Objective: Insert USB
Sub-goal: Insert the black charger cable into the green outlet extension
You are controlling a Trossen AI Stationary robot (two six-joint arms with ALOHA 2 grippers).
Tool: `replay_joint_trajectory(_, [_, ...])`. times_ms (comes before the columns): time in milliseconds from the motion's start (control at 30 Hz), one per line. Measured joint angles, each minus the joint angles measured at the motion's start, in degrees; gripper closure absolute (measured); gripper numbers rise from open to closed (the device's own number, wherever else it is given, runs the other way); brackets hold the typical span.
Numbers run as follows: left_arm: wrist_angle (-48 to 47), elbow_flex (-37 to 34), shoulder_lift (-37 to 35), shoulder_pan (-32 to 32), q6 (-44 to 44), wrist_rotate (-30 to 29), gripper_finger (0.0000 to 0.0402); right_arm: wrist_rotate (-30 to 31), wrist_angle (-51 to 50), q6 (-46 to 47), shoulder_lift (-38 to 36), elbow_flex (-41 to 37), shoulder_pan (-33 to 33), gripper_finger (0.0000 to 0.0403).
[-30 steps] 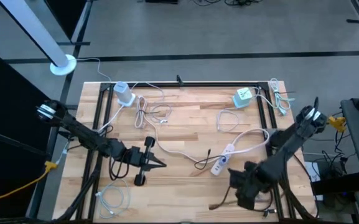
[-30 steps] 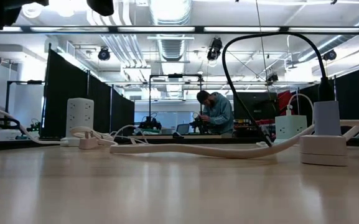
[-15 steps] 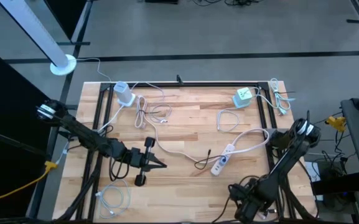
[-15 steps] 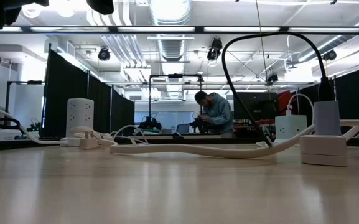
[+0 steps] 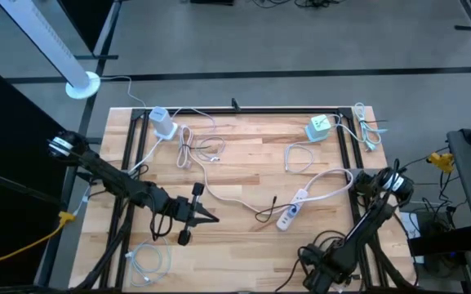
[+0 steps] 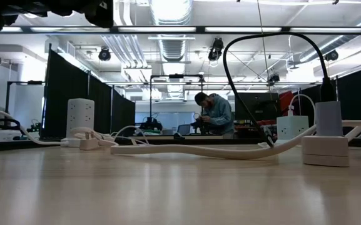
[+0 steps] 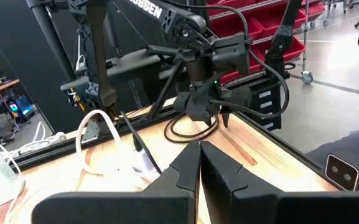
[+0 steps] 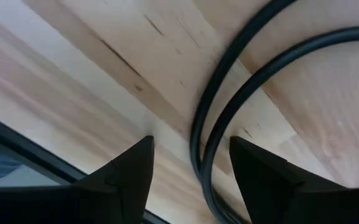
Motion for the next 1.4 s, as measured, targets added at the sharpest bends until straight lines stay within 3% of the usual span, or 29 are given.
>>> replay_joint_trajectory(133, [0.2, 0.0, 0.0, 0.0, 0.1, 0.0, 0.0402, -1.1, -0.3, -4.1, 2.0, 0.1, -0.5, 0.0250])
replay_joint_trajectory(300, [1.0, 0.0, 0.0, 0.0, 0.5, 0.0, 0.0402, -1.6, -0.3, -10.8, 2.5, 0.1, -2.4, 0.0376])
replay_joint_trajectory(500, [1.4, -0.1, 0.0, 0.0, 0.8, 0.0, 0.0402, 0.7, -10.9, -17.1, 1.8, 4.0, -3.8, 0.0396])
replay_joint_trajectory(733, [1.5, -0.1, 0.0, 0.2, 1.0, 0.0, 0.0402, 17.5, -30.9, -18.0, -6.5, 11.4, -4.1, 0.0398])
replay_joint_trajectory(967, [2.5, -0.1, 0.0, 0.4, 0.9, 0.0, 0.0402, 43.0, -34.8, -17.6, -19.2, 11.7, -4.6, 0.0398])
replay_joint_trajectory(1100, [4.8, -0.1, 0.0, 1.2, 1.0, 0.0, 0.0402, 56.4, -35.2, -23.3, -25.0, 11.5, -5.8, 0.0398])
replay_joint_trajectory(1300, [9.1, -0.1, 0.0, 4.3, -0.2, 0.0, 0.0402, 66.1, -34.9, -30.0, -31.1, 11.4, -9.1, 0.0398])
replay_joint_trajectory(1400, [8.8, -0.1, 0.0, 5.8, -0.7, 0.3, 0.0401, 67.1, -33.7, -34.5, -33.0, 11.4, -11.1, 0.0398])
